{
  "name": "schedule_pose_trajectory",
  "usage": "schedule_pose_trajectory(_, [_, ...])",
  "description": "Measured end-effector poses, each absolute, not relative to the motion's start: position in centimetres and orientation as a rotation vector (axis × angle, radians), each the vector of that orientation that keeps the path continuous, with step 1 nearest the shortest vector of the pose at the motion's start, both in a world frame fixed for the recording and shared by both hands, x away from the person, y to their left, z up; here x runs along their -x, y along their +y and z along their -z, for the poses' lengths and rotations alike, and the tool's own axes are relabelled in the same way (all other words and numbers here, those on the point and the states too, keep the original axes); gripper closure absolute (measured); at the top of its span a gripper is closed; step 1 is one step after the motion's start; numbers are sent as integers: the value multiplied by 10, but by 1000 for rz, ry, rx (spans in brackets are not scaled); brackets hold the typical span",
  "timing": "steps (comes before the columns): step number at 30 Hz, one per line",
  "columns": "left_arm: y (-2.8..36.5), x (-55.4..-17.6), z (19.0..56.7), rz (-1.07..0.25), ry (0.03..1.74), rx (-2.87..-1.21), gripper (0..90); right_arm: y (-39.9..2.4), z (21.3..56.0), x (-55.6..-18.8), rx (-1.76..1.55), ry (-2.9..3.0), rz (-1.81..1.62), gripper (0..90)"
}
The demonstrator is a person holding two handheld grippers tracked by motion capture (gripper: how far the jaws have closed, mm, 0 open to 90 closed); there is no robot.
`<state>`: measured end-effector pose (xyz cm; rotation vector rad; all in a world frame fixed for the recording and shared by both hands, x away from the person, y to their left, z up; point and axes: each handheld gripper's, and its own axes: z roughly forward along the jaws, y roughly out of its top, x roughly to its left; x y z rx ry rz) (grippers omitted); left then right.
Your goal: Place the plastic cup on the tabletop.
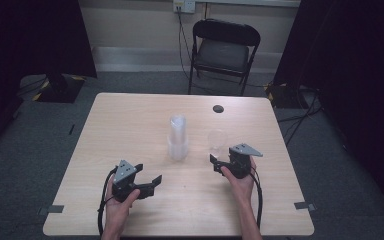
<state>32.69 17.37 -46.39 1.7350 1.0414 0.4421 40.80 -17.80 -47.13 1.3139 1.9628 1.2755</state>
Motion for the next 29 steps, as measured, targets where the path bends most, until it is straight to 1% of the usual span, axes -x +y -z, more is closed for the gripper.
schedule_pose_trajectory(2, [174, -326, 464, -439, 1064, -1732, 159, -178, 470, -403, -1307, 1963, -1278, 157])
schedule_pose_trajectory(7, [175, -323, 464, -459, 1056, -1739, 160, -176, 468, -386, -1305, 1942, -1298, 161])
schedule_pose_trajectory(14, [180, -322, 471, -446, 1082, -1714, 160, -171, 464, -361, -1310, 1927, -1349, 161])
schedule_pose_trajectory(24, [184, -318, 478, -470, 1096, -1701, 160, -168, 475, -323, -1358, 1894, -1419, 159])
schedule_pose_trajectory(29, [182, -319, 479, -480, 1099, -1700, 160, -171, 477, -317, -1364, 1886, -1383, 149])
